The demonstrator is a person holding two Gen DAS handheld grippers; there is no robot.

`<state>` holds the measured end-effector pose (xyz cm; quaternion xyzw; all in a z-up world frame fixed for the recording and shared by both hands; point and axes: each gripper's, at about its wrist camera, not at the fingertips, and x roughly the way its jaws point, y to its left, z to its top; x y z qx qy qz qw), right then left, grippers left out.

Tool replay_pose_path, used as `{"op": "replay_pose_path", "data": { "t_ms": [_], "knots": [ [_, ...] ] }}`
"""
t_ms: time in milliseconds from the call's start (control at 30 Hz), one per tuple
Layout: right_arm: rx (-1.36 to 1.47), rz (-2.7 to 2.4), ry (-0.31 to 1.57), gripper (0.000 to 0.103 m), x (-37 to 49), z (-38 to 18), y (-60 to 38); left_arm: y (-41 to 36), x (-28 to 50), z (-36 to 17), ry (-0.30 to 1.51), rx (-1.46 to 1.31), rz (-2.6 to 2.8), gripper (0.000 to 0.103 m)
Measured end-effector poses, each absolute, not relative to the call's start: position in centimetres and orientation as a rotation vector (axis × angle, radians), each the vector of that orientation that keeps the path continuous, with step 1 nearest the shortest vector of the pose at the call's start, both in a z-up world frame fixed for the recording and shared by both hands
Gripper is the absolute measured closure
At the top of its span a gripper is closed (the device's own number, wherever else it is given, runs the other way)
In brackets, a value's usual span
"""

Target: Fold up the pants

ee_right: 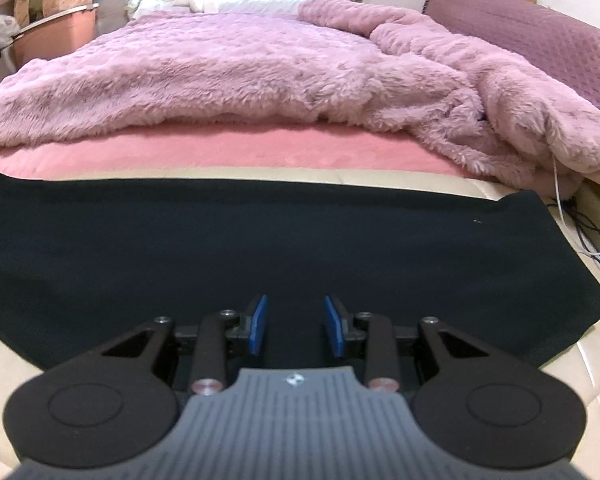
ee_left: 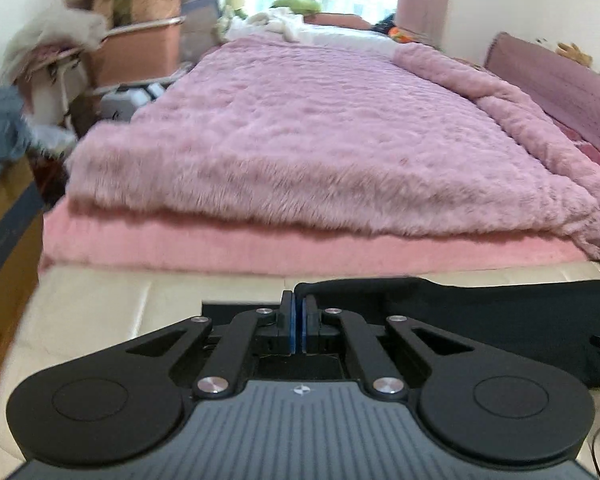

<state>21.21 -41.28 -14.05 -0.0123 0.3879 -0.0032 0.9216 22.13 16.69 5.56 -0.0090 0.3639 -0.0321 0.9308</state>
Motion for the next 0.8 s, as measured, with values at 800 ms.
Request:
{"op": "replay_pose_path", "data": {
  "t_ms": [800],
  "knots": [
    [-0.053, -0.077, 0.795, 0.074, 22.2, -14.5, -43.6, 22.8, 42.2, -10.6, 1.201, 0.07, 0.147, 0.09]
  ]
}}
